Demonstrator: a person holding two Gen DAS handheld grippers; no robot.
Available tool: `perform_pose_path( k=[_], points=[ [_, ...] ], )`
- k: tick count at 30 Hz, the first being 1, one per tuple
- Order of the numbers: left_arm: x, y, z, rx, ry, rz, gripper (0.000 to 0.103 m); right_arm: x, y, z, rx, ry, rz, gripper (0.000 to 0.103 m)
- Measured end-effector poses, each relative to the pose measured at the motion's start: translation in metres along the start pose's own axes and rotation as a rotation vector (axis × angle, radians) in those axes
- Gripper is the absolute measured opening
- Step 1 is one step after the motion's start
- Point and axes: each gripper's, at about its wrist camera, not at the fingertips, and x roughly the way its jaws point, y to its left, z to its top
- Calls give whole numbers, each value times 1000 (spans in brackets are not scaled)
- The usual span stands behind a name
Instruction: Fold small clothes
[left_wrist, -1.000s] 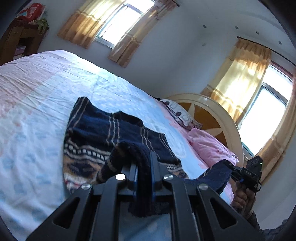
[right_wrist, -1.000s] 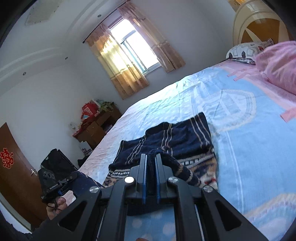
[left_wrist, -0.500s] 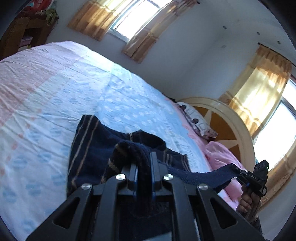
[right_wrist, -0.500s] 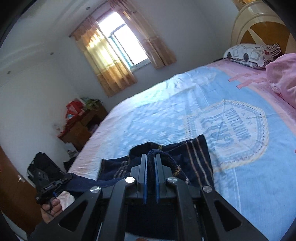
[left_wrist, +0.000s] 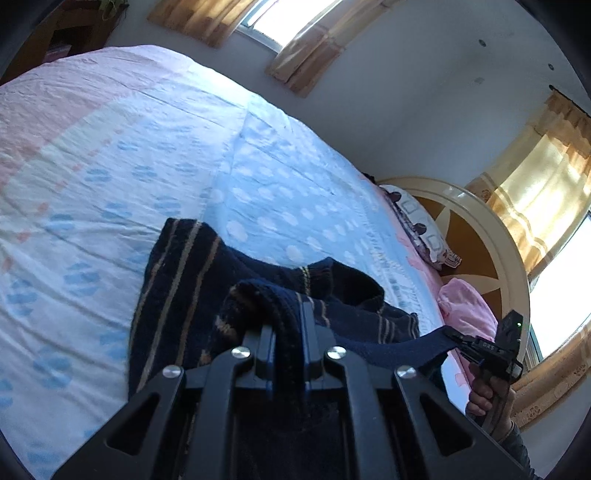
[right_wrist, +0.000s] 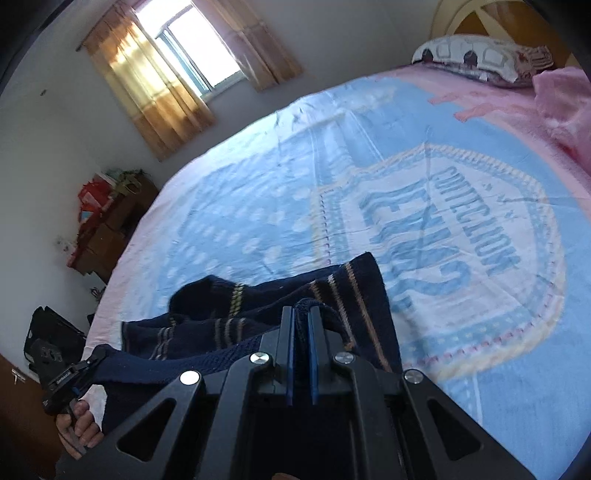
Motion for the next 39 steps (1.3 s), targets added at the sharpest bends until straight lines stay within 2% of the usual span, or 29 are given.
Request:
perform_pose_path(
  k=[4,6,7,8,9,12,14,16,18,21,25,28,33,37,38,39],
  points=[
    [-1,8,7,-40,-43,43,16,34,-11,15,35,47,-15,10],
    [-13,14,10,-62,-98,70,22,36,-12,20,19,16,-44,28],
    [-20,18,11,-76,-124,78,26,33,-12,22,10,-8,-40,52],
    [-26,24,12,-95,-143,101,35,30,-14,23,11,-26,-29,67],
    [-29,30,12,-113,-148,119,40,23,-15,23,15,-53,-19,68],
    [-37,35,5,-124,-142,136,40,11,-15,19,16,-79,-22,68],
    [-40,32,-2,-112,-121,137,40,5,-15,11,9,-62,-34,68],
    [-43,23,-10,-66,-93,163,40,-2,-14,0,-8,-26,-54,68],
    [-45,7,-25,34,-69,212,40,-8,-14,-14,-34,10,-71,68],
    [-45,-9,-46,132,-38,240,40,-28,-20,-40,-79,42,-83,67],
    [-45,-16,-72,192,6,252,40,-47,-32,-69,-94,79,-97,67],
    [-44,-14,-82,209,22,272,40,-57,-40,-90,-106,109,-100,56],
    [-53,-14,-94,203,41,250,28,-68,-42,-113,-136,137,-71,56],
    [-55,-11,-101,185,69,231,23,-67,-36,-127,-169,162,-55,56],
    [-54,-10,-104,195,82,234,18,-66,-33,-130,-179,167,-47,51],
    [-54,-10,-106,206,87,241,10,-64,-30,-134,-199,177,-49,40]
  ],
)
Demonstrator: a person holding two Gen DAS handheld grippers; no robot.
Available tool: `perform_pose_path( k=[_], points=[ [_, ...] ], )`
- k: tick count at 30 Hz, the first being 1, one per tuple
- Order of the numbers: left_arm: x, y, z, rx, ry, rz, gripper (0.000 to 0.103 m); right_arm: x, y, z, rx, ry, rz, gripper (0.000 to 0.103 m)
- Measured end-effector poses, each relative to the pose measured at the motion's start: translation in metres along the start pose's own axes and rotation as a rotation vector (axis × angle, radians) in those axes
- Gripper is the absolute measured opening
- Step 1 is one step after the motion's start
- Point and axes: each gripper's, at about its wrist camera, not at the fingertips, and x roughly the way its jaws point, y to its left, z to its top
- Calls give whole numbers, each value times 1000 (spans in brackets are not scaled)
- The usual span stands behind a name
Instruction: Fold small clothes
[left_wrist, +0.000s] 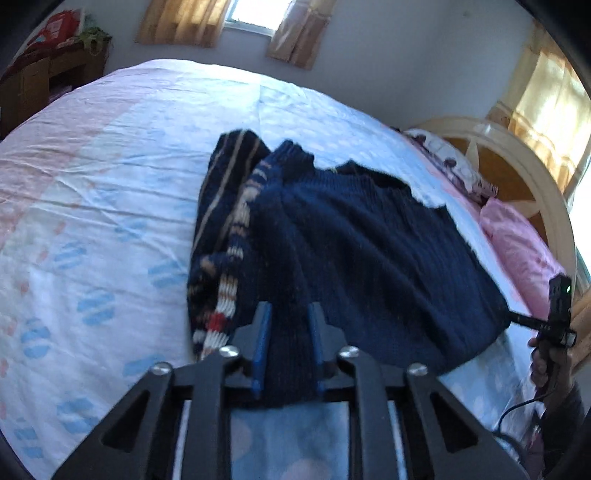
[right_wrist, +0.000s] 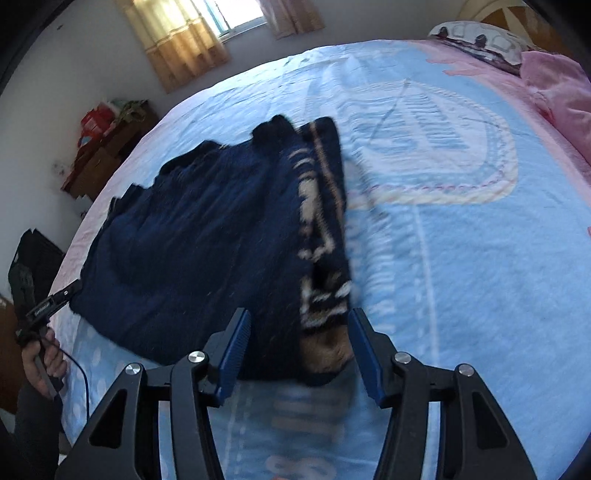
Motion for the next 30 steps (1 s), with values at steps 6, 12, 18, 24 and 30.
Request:
perform_pose_path(
  k=[6,12,18,24,30],
  points=[
    [-5,1,-9,26,10,-26,5,-14,9,-4,-16,-15,0,9],
    [-4,2,-14,25,7,-26,5,-3,-3,-15,-6,28,-27,8],
    [-3,4,-16,23,18,-12,5,0,-2,-15,-8,28,-36,8],
    [-23,4,-13,15,-53,2,8,-9,-2,-17,-6,5,-29,15],
    [-34,-3,9,51,-121,62,42,-42,14,-3,-22,-131,-90,67]
  ],
)
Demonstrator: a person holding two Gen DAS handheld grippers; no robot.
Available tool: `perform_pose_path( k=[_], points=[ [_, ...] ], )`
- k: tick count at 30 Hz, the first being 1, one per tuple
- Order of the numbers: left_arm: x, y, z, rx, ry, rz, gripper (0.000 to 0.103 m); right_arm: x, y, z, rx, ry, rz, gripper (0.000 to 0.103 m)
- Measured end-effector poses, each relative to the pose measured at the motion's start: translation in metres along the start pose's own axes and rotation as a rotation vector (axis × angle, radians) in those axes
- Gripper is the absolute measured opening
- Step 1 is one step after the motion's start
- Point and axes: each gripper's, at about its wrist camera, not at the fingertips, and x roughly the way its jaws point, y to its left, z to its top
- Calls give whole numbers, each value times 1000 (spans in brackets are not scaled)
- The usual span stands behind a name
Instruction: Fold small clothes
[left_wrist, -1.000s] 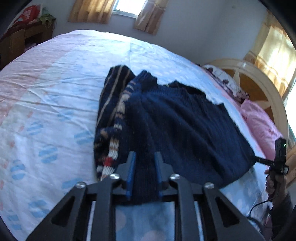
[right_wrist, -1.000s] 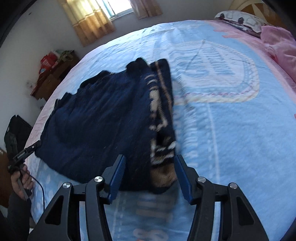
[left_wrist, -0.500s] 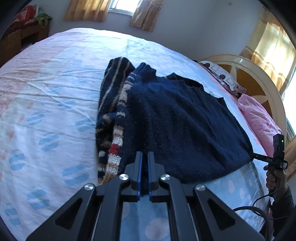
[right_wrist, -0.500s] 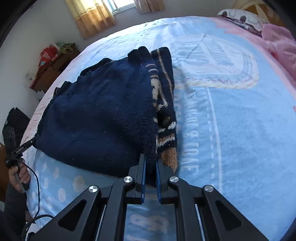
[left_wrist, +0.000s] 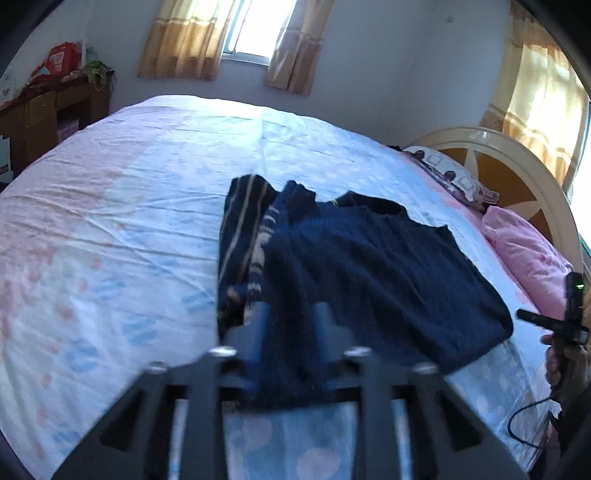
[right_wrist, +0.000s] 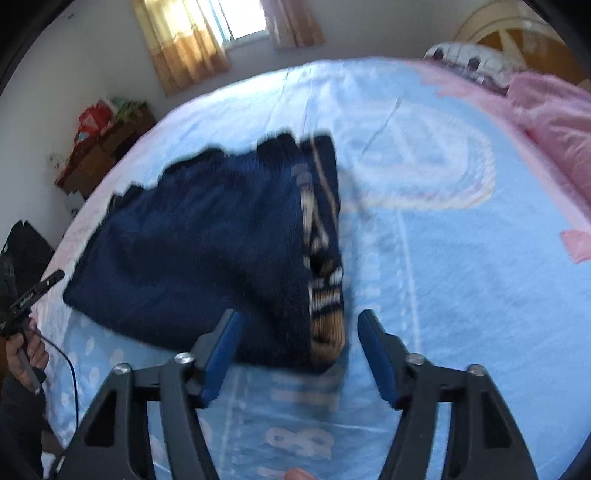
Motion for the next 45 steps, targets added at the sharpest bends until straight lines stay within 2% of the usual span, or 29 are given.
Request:
perform_pose_path(
  k=[3,9,10,11,15,19,20,21,23,28,29,30,31,33,35,38,42,45],
  points=[
    [13,-3,1,19,19,43,42,-7,25,14,-61,-46,7,67],
    [33,-6,-14,41,87,121,42,26,111,35,-256,-25,106,66],
    [35,-7,-17,56,102,139,43,34,123,36,-282,-18,117,65],
    [38,-7,-21,72,118,158,45,42,137,36,-307,-8,130,58],
    [35,-3,-27,65,127,144,45,77,193,30,-380,54,196,51],
    [31,-2,-35,66,120,131,45,112,226,9,-400,133,228,48],
    [28,-1,-38,67,115,126,45,121,229,-1,-409,168,225,44],
    [27,0,-39,63,114,121,46,127,229,-11,-416,186,220,44],
    [23,2,-42,51,103,109,47,120,228,-26,-458,118,200,44],
    [18,5,-44,32,90,85,55,115,224,-29,-450,132,201,44],
    [18,6,-43,24,91,97,65,116,225,-30,-456,129,194,44],
    [18,8,-43,7,100,128,81,115,226,-31,-459,127,187,44],
    [18,12,-43,-21,105,141,83,115,226,-31,-460,124,179,44],
    [15,21,-42,-72,108,103,83,112,226,-30,-453,120,171,44],
    [12,25,-43,-94,105,98,83,109,229,-24,-426,119,167,44],
    [10,26,-45,-97,102,100,83,98,236,-10,-393,74,201,44],
    [10,25,-47,-90,98,112,83,96,263,3,-435,29,199,45],
    [12,24,-46,-81,99,118,83,106,282,4,-476,35,195,48]
  ],
)
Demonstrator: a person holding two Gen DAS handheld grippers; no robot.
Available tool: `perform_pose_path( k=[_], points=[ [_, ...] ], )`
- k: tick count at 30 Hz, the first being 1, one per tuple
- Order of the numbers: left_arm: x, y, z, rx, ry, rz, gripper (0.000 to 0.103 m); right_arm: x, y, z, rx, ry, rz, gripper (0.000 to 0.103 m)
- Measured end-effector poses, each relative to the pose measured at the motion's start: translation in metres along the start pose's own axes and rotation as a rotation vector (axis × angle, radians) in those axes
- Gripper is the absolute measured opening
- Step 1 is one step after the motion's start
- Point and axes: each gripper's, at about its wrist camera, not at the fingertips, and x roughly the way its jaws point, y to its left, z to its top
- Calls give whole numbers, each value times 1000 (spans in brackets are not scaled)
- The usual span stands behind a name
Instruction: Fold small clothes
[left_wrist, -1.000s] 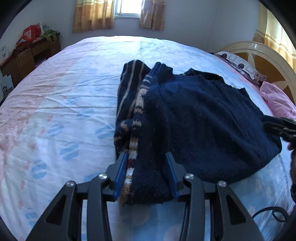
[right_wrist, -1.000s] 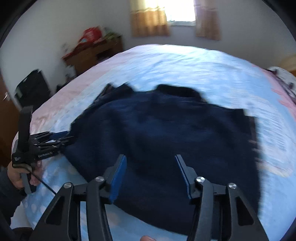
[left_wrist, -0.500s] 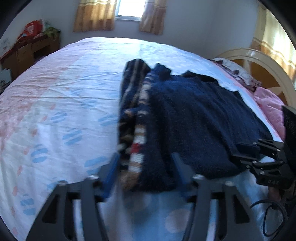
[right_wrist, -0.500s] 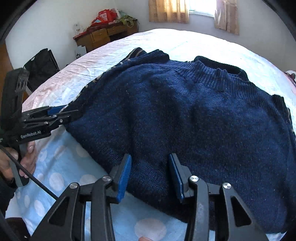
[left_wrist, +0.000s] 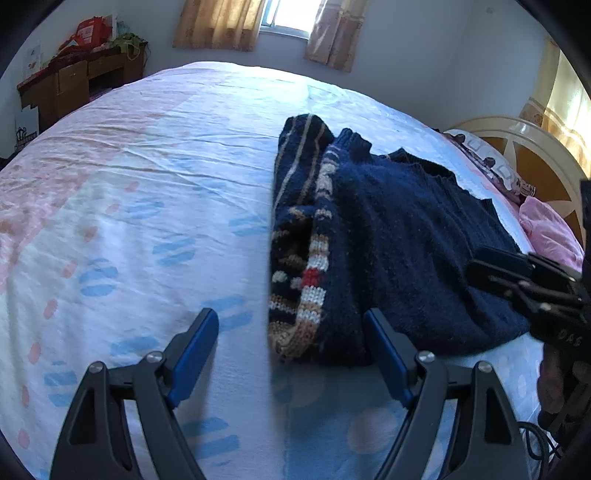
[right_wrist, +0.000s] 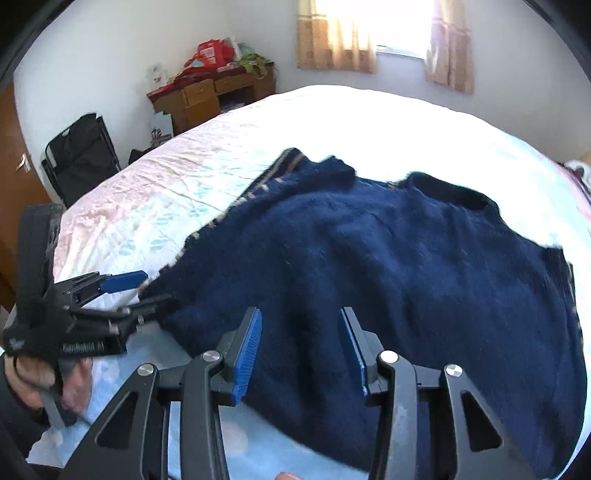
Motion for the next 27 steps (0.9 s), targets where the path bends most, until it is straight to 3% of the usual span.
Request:
perform_pose_path(
  k=[5,8,15,18,22,27],
  points=[
    [0,2,0,-4,2,-8,83,28,15,-17,-16,96,32,48],
    [0,1,-1,3,3,-4,83,27,27,-25,-76,45,-22,48],
    [-10,4,2,-5,8,-6,83,23,21,-28,-77,45,-5,48],
    [-30,15,4,-3,-26,-28,83,8,18,-26,-80,5,-26,64],
    [-56,38,10,53,-70,1,83,-12,29,-20,-173,-80,-43,67],
    [-82,80,20,26,-127,25,89,-9,66,-18,-331,-97,-55,67]
  ],
)
